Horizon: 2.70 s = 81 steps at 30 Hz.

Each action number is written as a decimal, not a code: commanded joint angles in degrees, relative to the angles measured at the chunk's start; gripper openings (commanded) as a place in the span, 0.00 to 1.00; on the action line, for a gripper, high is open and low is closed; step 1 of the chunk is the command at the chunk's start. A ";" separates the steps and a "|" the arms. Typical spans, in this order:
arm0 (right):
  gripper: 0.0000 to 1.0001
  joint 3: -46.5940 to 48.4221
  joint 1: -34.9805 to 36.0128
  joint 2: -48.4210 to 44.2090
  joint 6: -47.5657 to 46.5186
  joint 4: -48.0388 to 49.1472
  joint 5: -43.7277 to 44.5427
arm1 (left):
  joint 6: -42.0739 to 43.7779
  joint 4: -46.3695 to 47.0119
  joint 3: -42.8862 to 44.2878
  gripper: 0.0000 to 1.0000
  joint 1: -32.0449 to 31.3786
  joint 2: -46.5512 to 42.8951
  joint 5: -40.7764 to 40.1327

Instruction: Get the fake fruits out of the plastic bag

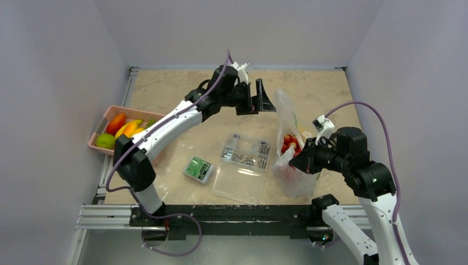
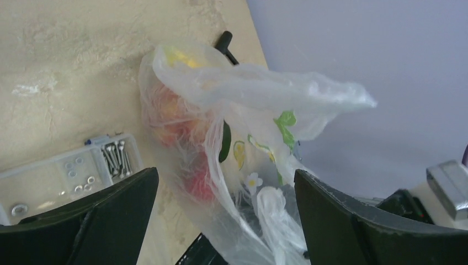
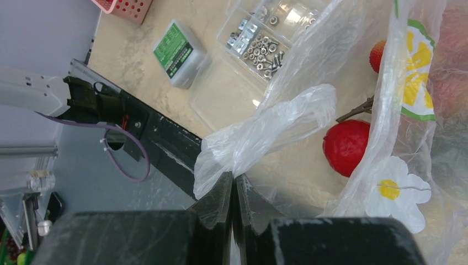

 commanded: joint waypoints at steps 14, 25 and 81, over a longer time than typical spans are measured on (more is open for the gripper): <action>0.04 1.16 0.67 -2.47 0.75 3.01 -3.25 | 10.76 32.29 -34.23 0.88 -23.92 -22.27 -13.83; 0.13 -1.63 0.69 -4.11 8.57 6.67 -4.43 | 12.05 38.68 -36.66 0.22 -26.59 -18.83 -16.99; 0.00 20.59 -4.34 39.25 8.98 35.95 34.72 | 31.29 53.40 -51.18 0.00 -45.64 -26.95 -38.94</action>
